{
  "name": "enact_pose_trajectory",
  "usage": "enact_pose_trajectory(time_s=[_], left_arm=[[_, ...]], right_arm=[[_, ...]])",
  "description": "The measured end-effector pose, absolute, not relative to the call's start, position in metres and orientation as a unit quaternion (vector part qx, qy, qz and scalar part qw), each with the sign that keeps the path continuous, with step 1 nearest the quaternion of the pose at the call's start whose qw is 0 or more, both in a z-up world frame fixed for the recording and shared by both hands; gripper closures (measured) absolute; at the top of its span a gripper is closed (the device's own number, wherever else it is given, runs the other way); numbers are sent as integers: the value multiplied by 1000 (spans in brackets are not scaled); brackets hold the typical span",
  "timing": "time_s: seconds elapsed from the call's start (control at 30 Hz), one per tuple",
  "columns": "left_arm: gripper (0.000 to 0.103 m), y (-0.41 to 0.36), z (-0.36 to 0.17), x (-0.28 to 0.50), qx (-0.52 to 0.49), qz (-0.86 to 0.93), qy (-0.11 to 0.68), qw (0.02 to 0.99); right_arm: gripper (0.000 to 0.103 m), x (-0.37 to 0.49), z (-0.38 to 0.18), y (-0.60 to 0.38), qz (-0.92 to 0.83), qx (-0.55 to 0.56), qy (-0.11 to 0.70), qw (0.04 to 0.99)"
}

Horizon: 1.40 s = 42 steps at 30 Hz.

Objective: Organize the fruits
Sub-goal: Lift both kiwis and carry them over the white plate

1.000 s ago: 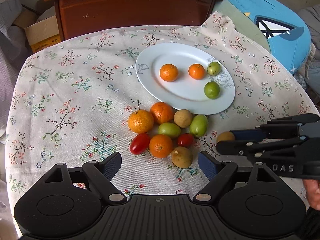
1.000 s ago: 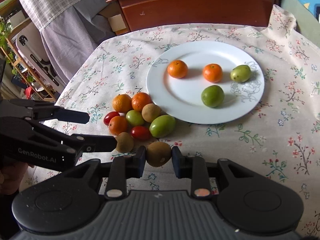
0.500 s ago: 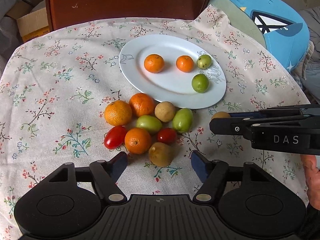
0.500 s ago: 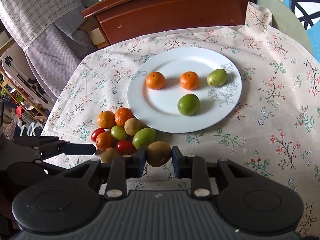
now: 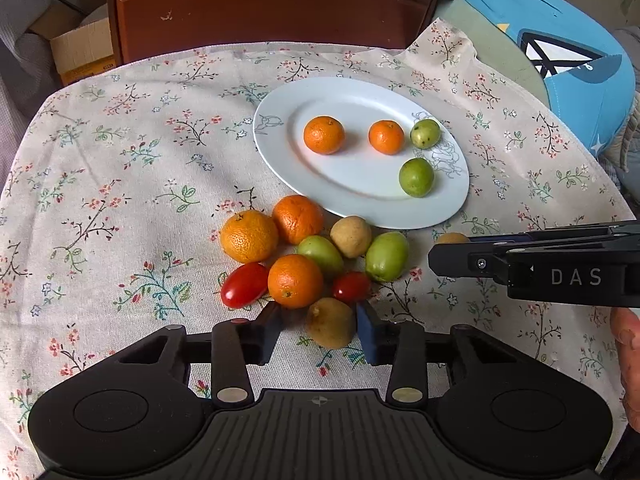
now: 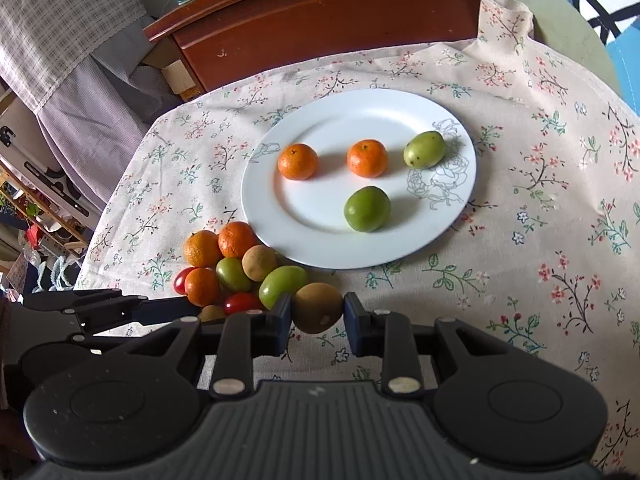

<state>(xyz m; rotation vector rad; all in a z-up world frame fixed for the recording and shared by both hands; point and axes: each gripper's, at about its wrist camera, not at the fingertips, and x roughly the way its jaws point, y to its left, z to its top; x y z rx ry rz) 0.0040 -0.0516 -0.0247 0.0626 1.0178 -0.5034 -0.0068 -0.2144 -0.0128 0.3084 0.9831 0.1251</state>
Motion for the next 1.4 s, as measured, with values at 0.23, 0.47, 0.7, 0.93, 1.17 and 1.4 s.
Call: enact_pose_trajectory(time_s=[0.23, 0.47, 0.7, 0.93, 1.17, 1.4], left_arm=[[68, -59, -24, -6, 64, -238, 476, 844], [80, -57, -24, -5, 52, -248, 473, 844], [80, -57, -6, -8, 29, -266, 453, 850], [80, -52, 14, 8, -5, -269, 423, 865], [80, -59, 20, 42, -29, -258, 404, 877], [80, -76, 10, 59, -19, -264, 407, 875]], right_arm=[[75, -4, -16, -216, 55, 151, 475, 865], [75, -3, -18, -216, 55, 157, 478, 862], [75, -3, -11, -222, 54, 170, 466, 867], [75, 3, 2, -236, 43, 194, 434, 879], [75, 14, 7, -252, 3, 217, 405, 888], [75, 25, 4, -263, -32, 230, 395, 889]])
